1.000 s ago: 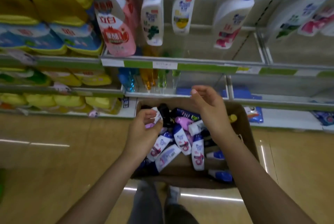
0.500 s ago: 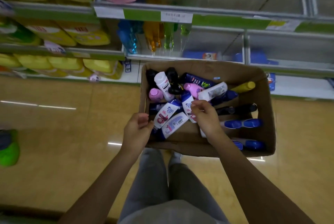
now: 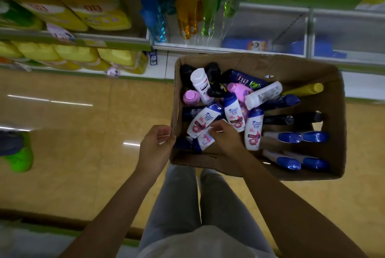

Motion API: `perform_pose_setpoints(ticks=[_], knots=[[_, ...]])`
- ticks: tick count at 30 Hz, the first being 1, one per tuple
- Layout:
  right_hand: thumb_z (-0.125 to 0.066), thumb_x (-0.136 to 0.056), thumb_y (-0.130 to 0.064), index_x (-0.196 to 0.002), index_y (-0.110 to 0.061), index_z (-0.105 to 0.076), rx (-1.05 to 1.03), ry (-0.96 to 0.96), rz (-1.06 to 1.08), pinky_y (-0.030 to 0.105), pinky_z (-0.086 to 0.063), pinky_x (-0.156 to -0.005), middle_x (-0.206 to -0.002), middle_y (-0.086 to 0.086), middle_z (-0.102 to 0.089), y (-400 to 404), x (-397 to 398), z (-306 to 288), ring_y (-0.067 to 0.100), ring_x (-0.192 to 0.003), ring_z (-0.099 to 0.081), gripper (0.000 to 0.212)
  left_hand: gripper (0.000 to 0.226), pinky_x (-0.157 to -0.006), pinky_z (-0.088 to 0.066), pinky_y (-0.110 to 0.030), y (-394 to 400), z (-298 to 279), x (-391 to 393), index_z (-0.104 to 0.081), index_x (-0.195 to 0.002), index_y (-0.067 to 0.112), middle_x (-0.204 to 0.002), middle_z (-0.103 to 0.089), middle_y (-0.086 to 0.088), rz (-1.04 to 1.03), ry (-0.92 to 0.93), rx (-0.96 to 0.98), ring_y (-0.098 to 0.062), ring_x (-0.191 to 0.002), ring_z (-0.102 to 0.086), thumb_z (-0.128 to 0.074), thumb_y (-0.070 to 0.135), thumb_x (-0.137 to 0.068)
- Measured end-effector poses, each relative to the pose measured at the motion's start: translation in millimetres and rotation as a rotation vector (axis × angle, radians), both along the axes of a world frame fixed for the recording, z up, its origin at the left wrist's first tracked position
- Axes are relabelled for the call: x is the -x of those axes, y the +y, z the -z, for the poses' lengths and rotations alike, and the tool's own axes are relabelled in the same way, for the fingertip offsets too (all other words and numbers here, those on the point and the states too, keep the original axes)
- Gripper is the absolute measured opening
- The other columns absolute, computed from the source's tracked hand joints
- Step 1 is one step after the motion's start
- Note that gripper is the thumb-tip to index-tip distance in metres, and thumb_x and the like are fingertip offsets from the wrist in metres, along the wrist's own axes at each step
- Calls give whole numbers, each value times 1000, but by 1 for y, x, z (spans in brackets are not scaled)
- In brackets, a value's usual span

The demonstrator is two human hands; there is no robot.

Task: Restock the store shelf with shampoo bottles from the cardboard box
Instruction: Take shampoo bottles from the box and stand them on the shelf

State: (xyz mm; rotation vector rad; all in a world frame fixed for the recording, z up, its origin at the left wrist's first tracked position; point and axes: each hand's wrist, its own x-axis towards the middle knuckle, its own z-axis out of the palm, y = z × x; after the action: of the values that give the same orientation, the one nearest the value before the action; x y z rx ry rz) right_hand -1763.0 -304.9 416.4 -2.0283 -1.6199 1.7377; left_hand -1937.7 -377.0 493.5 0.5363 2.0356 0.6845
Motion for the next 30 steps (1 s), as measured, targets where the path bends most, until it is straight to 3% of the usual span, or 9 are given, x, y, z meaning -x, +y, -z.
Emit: perform_pose_setpoints(ticks=[4,10,13,15,17,20,24,27,30], knots=[[-55,-92,1,-122,-8,-55,48,7,-185,25,-41,-97,-120,3,-53,-16,24,8,17,-112,-50,31,20,-73,-43,-12,0,2,11,-62,-104,14,-101,-64,2,11,11,-9,-10,-94,-61,-63,7,-86],[-69,-84,-15,-132,-25,-52,124,17,-401,26,-42,-102,-129,-1,-56,-33,46,27,18,-120,-53,52,22,-73,-42,-10,0,4,17,-63,-107,14,-102,-64,5,87,43,5,-5,-96,-60,-63,10,-86],[-72,-81,-18,-110,-42,-57,107,23,-399,28,-47,-96,-119,-1,-62,-32,51,32,19,-112,-58,41,22,-70,-40,-3,0,5,18,-62,-109,15,-103,-64,6,116,49,12,-1,-95,-59,-63,10,-87],[-71,-83,-19,-91,-49,-46,76,33,-436,23,-43,-92,-105,-8,-60,-30,51,27,18,-106,-57,40,22,-69,-40,-3,-1,7,19,-62,-109,14,-103,-64,5,129,50,9,1,-93,-58,-63,11,-87],[-72,-82,-25,-102,-41,-54,35,25,-433,26,-42,-99,-110,-7,-57,-34,46,30,14,-110,-51,31,22,-70,-40,-3,-2,7,19,-62,-108,14,-103,-64,5,137,47,5,1,-93,-58,-63,10,-87],[-70,-87,-25,-128,-25,-54,33,63,-361,33,-39,-107,-128,0,-55,-36,36,30,17,-118,-47,44,21,-66,-40,1,-5,7,18,-63,-108,13,-100,-63,7,149,46,-2,6,-90,-56,-63,9,-87],[-72,-85,-23,-126,-20,-56,50,227,-120,27,-41,-98,-121,-1,-61,-25,26,11,16,-114,-52,44,20,-69,-41,-4,-6,4,14,-63,-107,12,-101,-65,5,159,18,-9,0,-92,-59,-63,10,-87],[-74,-84,-26,-123,-18,-61,26,305,-78,18,-42,-95,-116,-6,-65,-7,15,-11,10,-109,-58,42,19,-75,-46,-15,-3,-2,7,-63,-106,12,-103,-66,2,160,-26,-22,-9,-96,-61,-61,9,-88],[-72,-86,-20,-123,-17,-62,47,421,-1,21,-46,-97,-120,-2,-67,9,2,-42,8,-112,-60,39,17,-84,-49,-28,0,-11,-2,-62,-103,14,-99,-64,6,140,-71,-33,-16,-99,-61,-62,7,-87]])
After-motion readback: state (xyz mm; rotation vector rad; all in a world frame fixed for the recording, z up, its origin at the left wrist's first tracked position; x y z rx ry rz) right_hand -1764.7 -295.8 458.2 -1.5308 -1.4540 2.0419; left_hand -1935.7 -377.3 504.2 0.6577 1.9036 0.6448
